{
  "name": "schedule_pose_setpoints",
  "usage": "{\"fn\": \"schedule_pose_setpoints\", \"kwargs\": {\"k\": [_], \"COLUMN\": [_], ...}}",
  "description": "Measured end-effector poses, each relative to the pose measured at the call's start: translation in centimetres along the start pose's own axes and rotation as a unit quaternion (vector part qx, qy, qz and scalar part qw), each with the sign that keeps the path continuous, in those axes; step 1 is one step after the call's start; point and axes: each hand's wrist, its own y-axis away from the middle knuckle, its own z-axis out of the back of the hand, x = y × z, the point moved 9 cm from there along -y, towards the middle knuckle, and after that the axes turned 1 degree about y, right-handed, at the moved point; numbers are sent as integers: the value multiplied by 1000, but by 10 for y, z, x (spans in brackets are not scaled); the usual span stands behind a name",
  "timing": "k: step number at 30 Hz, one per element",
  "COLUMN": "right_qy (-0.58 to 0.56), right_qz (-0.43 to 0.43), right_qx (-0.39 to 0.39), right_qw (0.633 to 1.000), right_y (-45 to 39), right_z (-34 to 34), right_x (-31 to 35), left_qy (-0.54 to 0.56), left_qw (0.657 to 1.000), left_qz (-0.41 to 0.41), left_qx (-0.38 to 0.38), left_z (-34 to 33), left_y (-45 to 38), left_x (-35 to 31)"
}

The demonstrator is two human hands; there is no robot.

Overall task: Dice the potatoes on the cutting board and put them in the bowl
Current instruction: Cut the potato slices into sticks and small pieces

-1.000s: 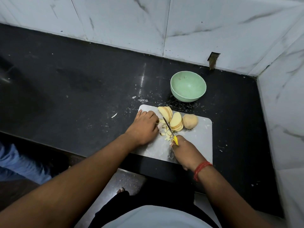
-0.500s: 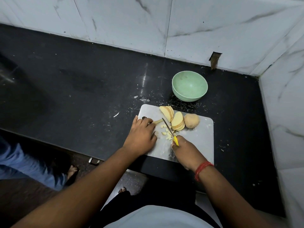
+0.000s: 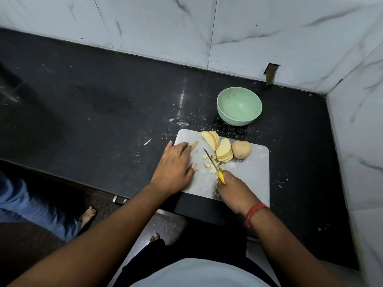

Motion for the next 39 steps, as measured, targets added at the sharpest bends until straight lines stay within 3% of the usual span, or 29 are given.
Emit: {"fn": "schedule_pose_setpoints", "kwargs": {"k": [3, 11, 22, 30, 39], "right_qy": [-7, -10, 40, 69, 41], "right_qz": [-2, -2, -30, -6, -20], "right_qx": [7, 0, 32, 50, 66], "right_qw": [1000, 1000, 998, 996, 997], "right_y": [0, -1, -15, -24, -19], "right_z": [-3, -4, -14, -19, -20], "right_x": [2, 4, 6, 16, 16], "left_qy": [-19, -24, 176, 26, 1], "left_qw": [999, 998, 984, 995, 996], "left_qz": [-23, -60, 3, -98, -89], "left_qx": [34, 23, 3, 23, 15], "left_z": [-9, -19, -10, -19, -23], "left_y": [-1, 3, -1, 4, 11], "left_x": [-2, -20, -13, -3, 0]}}
